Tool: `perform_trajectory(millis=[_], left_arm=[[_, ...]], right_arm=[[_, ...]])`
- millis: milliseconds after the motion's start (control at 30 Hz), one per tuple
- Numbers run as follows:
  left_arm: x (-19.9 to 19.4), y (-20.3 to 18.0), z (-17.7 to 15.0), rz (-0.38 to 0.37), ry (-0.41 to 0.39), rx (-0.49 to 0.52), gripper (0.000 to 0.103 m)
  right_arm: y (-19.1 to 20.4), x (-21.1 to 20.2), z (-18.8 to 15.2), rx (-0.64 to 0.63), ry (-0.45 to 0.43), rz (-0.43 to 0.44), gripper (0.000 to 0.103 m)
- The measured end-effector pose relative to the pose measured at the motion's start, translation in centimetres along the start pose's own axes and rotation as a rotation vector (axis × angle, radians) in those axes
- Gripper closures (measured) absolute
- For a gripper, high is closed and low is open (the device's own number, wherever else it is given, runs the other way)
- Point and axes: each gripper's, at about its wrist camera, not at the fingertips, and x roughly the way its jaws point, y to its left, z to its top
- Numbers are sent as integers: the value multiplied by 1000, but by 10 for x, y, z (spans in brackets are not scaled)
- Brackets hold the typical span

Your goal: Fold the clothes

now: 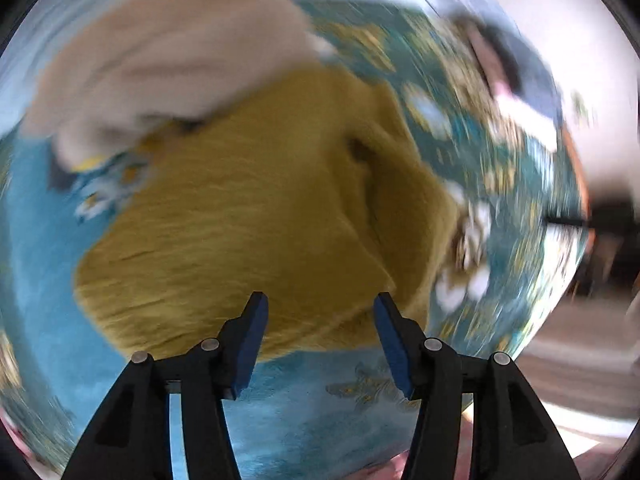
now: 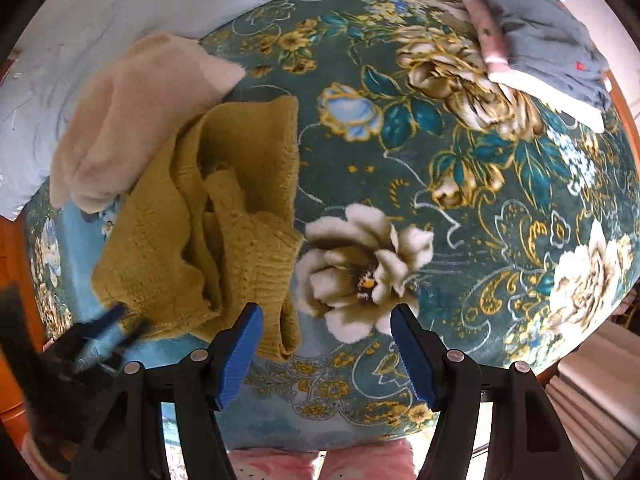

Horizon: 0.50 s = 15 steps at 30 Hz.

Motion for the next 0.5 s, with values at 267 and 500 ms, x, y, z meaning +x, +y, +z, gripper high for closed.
perform_trajectory(millis=[267, 500], left_arm=[[55, -30, -4, 202, 101, 238, 47], [40, -10, -8, 267, 36, 219, 84]], right_arm=[[-2, 18, 24, -86, 66, -12, 33], [35, 51, 48, -215, 122, 7, 33]])
